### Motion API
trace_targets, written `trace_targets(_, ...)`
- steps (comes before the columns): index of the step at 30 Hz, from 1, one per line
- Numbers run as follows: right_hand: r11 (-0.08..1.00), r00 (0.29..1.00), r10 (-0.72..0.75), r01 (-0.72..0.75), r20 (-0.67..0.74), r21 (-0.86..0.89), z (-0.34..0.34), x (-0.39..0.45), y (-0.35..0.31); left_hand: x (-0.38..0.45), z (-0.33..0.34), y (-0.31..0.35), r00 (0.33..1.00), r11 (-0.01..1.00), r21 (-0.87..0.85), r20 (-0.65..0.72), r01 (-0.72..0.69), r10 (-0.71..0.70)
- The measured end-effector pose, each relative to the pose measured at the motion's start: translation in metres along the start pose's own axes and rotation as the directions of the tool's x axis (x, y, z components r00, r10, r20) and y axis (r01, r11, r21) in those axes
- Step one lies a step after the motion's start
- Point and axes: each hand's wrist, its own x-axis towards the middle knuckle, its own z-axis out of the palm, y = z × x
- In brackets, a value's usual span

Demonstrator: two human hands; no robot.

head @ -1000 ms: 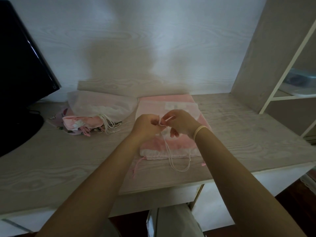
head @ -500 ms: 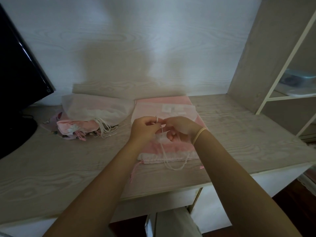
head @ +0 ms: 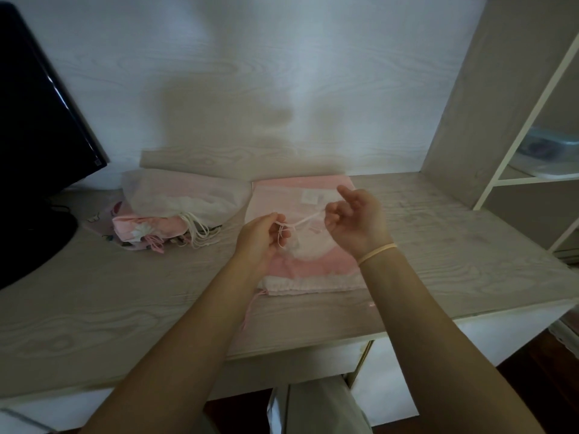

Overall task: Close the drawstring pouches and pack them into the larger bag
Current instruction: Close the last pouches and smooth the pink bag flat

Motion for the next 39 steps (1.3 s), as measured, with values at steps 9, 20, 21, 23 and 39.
trace_targets(9,0.362,0.878,-0.397,0.419,0.269,-0.833,-0.012,-0.002,-0.007,-0.007,0.009,-0.001,1.0,0.998,0.053,0.014,0.018,-0.018)
trace_targets(20,-0.499,0.853,-0.377,0.142,0.362,-0.855,-0.014,-0.008,0.01,-0.007,0.003,-0.002,0.997,0.989,0.145,-0.065,-0.034,0.044)
trace_targets(21,-0.441,0.849,-0.389,0.168,0.357,-0.882,-0.013,-0.011,0.011,-0.007,0.002,-0.002,0.997,0.992,0.127,-0.074,-0.026,0.036)
trace_targets(23,-0.39,0.821,-0.431,0.204,0.374,-0.898,-0.011,-0.017,0.015,-0.007,0.001,-0.004,0.996,0.995,0.095,-0.082,-0.009,0.017)
trace_targets(39,-0.136,0.875,-0.433,0.175,0.217,-0.975,-0.03,-0.006,0.018,-0.007,-0.007,-0.007,0.977,0.923,0.369,-0.134,-0.108,0.167)
